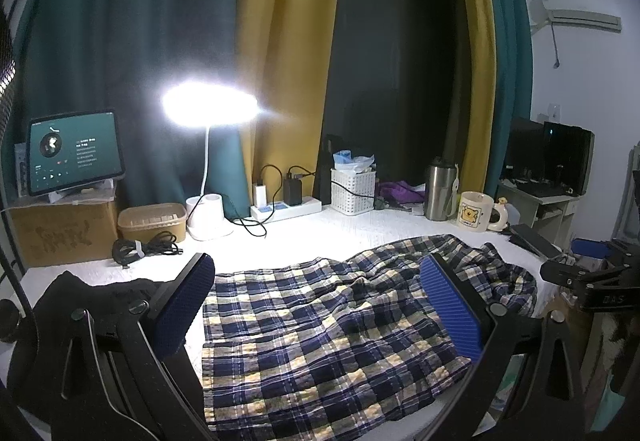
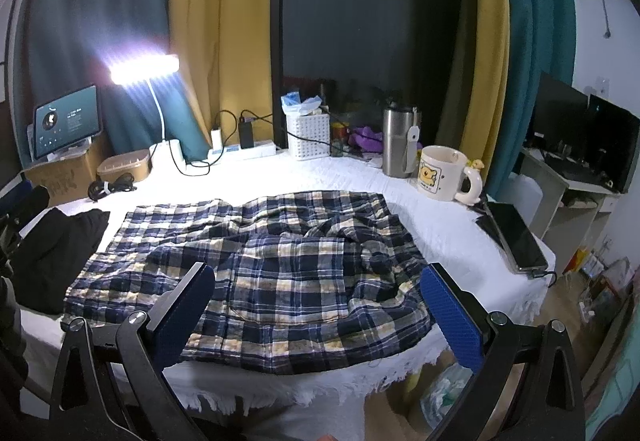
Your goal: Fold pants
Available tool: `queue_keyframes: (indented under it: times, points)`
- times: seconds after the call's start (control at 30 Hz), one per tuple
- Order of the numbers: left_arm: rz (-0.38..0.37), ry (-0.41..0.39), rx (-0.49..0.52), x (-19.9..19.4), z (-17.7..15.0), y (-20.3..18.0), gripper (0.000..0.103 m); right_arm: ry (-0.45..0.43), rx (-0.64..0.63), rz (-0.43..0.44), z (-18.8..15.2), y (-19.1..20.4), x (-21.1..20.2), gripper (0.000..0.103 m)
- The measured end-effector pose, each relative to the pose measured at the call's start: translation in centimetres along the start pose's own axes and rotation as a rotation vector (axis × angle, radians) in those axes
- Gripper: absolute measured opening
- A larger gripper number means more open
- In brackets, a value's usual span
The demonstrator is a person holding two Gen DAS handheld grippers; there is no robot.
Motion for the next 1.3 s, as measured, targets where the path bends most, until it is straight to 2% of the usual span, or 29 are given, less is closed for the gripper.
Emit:
queue_keyframes:
  times: [0.7,1.3]
  points:
    - [0.043,0.148,-0.009,6.7,-2.2,1.9,0.102,0.122,0.018,0.022,0.5,-1.3,7.8,0.103]
    - [0.087,0.233,-0.003,13.0,-1.6,2.9,0.102,0.176,0.017,0.043,3.5,-2.9,14.1,0.103]
Point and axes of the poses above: each gripper's, at about its wrist camera, not at the fingertips, and x roughly the way its jaws point, y to its left, z to its top, the point moved 10 cm from there along x, roughly the way its jaws point, and after that the axes turned 6 degrees about z, right-handed, at the moved point
